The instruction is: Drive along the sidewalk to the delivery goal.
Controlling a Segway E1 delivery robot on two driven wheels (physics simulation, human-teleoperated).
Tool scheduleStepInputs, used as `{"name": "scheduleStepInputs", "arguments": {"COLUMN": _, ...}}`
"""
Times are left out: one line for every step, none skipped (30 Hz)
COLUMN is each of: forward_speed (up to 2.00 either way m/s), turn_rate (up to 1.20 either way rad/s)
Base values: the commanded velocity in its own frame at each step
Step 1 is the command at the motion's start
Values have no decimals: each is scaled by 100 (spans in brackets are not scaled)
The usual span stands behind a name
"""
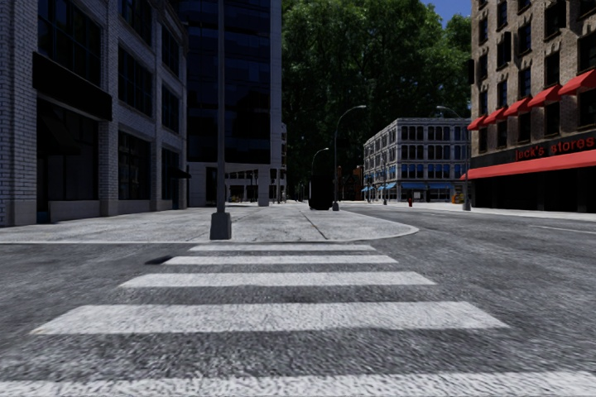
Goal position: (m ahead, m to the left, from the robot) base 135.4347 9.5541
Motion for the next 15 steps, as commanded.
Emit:
{"name": "scheduleStepInputs", "arguments": {"forward_speed": 200, "turn_rate": 0}}
{"name": "scheduleStepInputs", "arguments": {"forward_speed": 200, "turn_rate": 0}}
{"name": "scheduleStepInputs", "arguments": {"forward_speed": 200, "turn_rate": 0}}
{"name": "scheduleStepInputs", "arguments": {"forward_speed": 200, "turn_rate": 0}}
{"name": "scheduleStepInputs", "arguments": {"forward_speed": 200, "turn_rate": 0}}
{"name": "scheduleStepInputs", "arguments": {"forward_speed": 200, "turn_rate": 0}}
{"name": "scheduleStepInputs", "arguments": {"forward_speed": 200, "turn_rate": 0}}
{"name": "scheduleStepInputs", "arguments": {"forward_speed": 200, "turn_rate": 0}}
{"name": "scheduleStepInputs", "arguments": {"forward_speed": 200, "turn_rate": 0}}
{"name": "scheduleStepInputs", "arguments": {"forward_speed": 200, "turn_rate": 0}}
{"name": "scheduleStepInputs", "arguments": {"forward_speed": 200, "turn_rate": 0}}
{"name": "scheduleStepInputs", "arguments": {"forward_speed": 200, "turn_rate": 0}}
{"name": "scheduleStepInputs", "arguments": {"forward_speed": 200, "turn_rate": 0}}
{"name": "scheduleStepInputs", "arguments": {"forward_speed": 200, "turn_rate": 0}}
{"name": "scheduleStepInputs", "arguments": {"forward_speed": 200, "turn_rate": 0}}
